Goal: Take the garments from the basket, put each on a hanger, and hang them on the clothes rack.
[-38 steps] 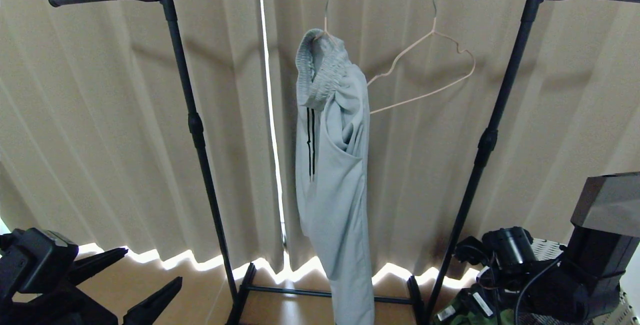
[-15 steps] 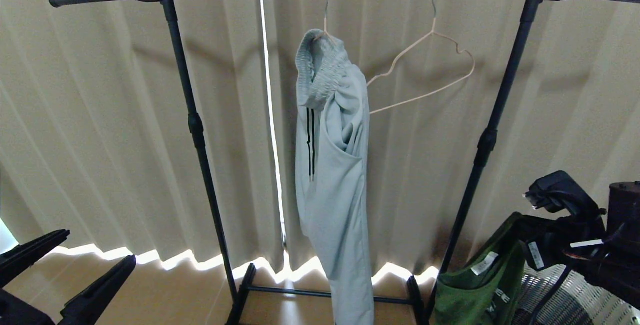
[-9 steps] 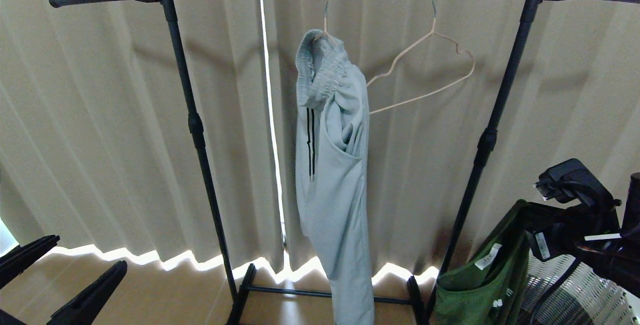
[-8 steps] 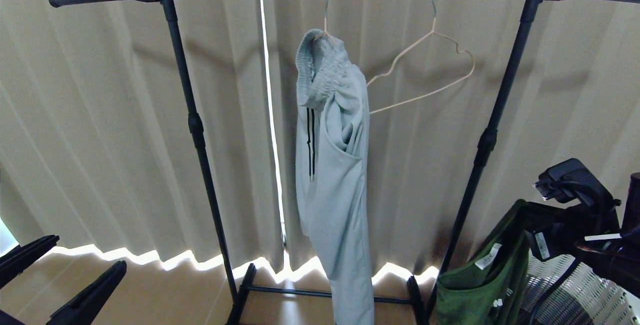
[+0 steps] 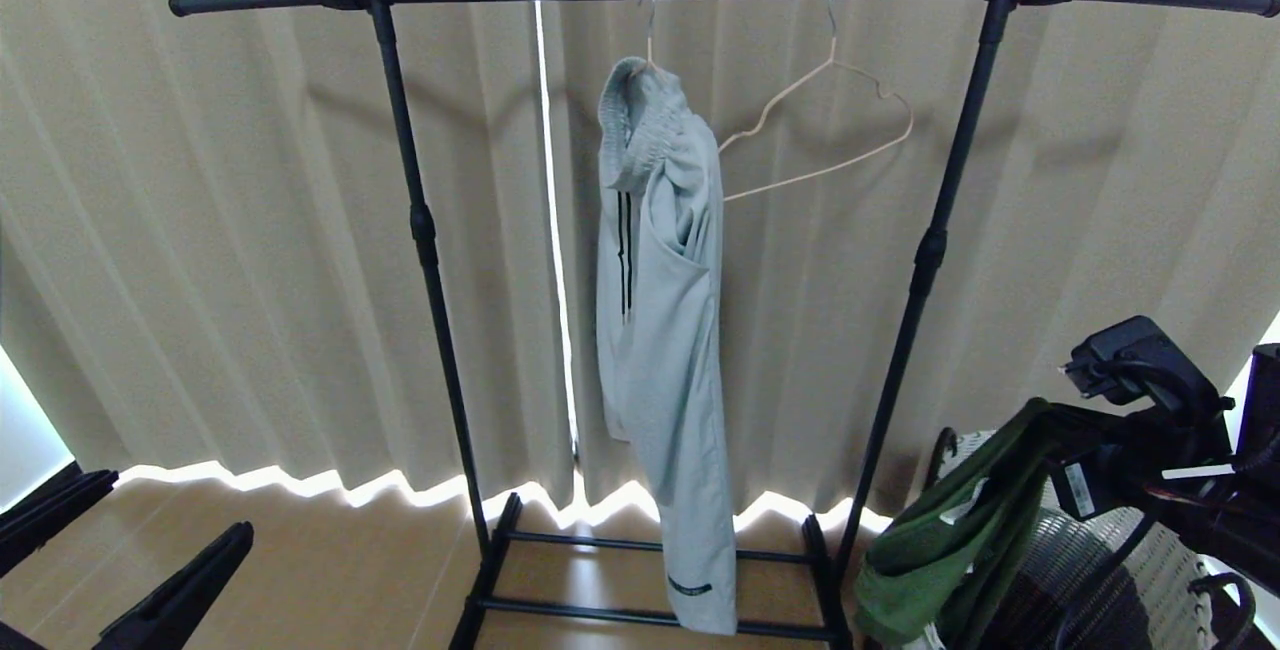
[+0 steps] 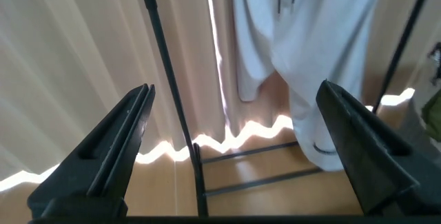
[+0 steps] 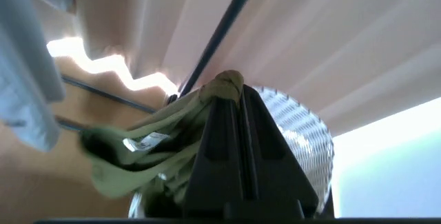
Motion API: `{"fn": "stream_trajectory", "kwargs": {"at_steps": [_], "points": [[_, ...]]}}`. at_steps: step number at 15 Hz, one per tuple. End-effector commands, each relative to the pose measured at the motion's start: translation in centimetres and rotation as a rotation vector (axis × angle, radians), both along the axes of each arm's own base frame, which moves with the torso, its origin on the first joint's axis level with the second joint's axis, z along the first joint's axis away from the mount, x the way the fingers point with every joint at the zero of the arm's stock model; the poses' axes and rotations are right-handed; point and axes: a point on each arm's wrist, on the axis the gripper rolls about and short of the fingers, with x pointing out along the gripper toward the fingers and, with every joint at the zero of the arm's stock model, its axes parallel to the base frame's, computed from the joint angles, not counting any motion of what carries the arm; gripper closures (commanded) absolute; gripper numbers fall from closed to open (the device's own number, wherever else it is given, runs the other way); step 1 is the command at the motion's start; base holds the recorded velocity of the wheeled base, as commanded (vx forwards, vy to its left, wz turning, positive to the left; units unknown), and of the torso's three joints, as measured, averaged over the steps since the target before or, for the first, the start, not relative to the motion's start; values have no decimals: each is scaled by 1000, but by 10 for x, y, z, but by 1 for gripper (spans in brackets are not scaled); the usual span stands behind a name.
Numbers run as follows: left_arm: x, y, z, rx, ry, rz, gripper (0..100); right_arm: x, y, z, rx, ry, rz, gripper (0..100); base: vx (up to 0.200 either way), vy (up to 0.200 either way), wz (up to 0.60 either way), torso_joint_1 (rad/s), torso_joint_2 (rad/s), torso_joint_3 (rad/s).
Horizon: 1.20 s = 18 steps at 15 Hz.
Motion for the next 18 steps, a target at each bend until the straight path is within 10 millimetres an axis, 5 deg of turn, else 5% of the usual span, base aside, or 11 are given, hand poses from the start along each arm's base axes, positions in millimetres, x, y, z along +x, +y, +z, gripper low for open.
{"fn": "stream_trajectory", "kwargs": {"at_steps": [1,7,12,18], "points": [[0,0,-1,1,5,-1,0,3,1,0,-1,4,1,100,-200,0,0,7,7,-2],[0,-1,-10,13,49,-14,0,4,8,-2,2,6,37,100,0,0,0,0,0,0],[3,-3,2,15,5,-61,0,4,24,2,11,-9,115,100,0,0,0,0,0,0],[53,-18,12,26,131,-200,0,9,45,8,31,-29,209,100,0,0,0,0,0,0]]}}
